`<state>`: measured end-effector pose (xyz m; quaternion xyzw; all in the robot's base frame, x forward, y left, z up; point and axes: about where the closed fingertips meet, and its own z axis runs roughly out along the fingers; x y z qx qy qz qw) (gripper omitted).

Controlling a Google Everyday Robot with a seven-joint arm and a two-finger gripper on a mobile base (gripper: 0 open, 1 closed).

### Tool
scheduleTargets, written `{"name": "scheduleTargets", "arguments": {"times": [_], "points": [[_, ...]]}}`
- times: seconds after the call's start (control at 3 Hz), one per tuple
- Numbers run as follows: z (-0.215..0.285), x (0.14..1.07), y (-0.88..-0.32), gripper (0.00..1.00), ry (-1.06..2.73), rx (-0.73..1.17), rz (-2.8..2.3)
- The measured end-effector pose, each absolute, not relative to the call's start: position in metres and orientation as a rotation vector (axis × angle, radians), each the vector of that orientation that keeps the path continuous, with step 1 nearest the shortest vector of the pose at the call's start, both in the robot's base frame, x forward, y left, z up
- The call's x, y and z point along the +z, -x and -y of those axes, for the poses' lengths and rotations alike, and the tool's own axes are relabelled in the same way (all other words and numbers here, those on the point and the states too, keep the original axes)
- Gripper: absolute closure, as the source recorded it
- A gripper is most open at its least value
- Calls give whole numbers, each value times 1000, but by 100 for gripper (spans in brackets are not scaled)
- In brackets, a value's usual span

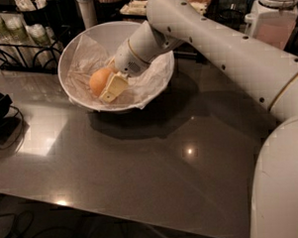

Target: Pick orange from white bowl

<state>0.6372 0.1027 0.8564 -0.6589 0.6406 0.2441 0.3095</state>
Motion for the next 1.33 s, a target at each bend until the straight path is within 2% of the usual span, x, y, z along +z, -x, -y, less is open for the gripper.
{"name": "scheduleTargets", "arguments": {"times": [1.0,1.33], "points": [[-63,948,-602,100,1638,523,-1513],[-63,948,-602,100,1638,523,-1513]]}}
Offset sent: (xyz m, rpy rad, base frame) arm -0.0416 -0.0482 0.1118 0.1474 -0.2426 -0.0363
